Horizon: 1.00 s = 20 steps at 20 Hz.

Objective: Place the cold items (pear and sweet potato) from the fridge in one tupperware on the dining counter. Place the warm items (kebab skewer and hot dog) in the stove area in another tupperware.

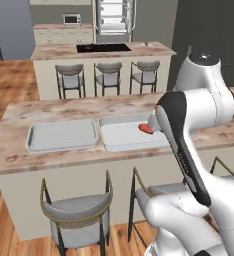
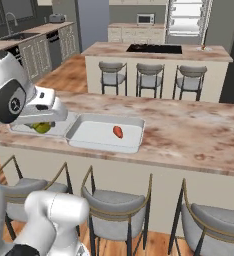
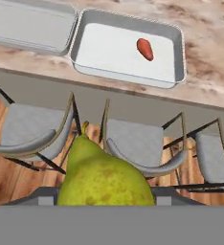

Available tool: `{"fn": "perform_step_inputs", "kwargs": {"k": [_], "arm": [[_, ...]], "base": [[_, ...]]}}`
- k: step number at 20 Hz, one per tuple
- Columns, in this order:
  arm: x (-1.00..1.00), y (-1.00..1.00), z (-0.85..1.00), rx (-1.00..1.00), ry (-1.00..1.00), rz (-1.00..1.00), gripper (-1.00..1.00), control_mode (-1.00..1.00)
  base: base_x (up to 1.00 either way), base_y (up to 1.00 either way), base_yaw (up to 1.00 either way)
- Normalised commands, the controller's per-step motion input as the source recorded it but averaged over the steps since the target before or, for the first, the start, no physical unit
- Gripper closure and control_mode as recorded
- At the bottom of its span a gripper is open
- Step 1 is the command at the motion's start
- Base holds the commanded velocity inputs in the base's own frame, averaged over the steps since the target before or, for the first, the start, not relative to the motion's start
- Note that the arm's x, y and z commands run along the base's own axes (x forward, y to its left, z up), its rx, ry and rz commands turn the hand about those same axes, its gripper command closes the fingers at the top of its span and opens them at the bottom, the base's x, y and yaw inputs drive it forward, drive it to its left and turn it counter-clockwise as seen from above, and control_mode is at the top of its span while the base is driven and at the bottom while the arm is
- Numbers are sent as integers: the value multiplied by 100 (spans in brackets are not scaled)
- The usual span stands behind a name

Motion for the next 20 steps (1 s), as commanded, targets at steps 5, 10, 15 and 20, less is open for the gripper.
{"fn": "perform_step_inputs", "kwargs": {"k": [5,10,15,20], "arm": [[61,14,-64,-2,58,0,100,-100],[66,-8,-47,30,10,0,100,-100],[91,-2,-49,32,-6,3,100,-100],[87,0,-52,16,-11,8,100,-100]], "base": [[0,0,0],[0,0,0],[0,0,0],[0,0,0]]}}
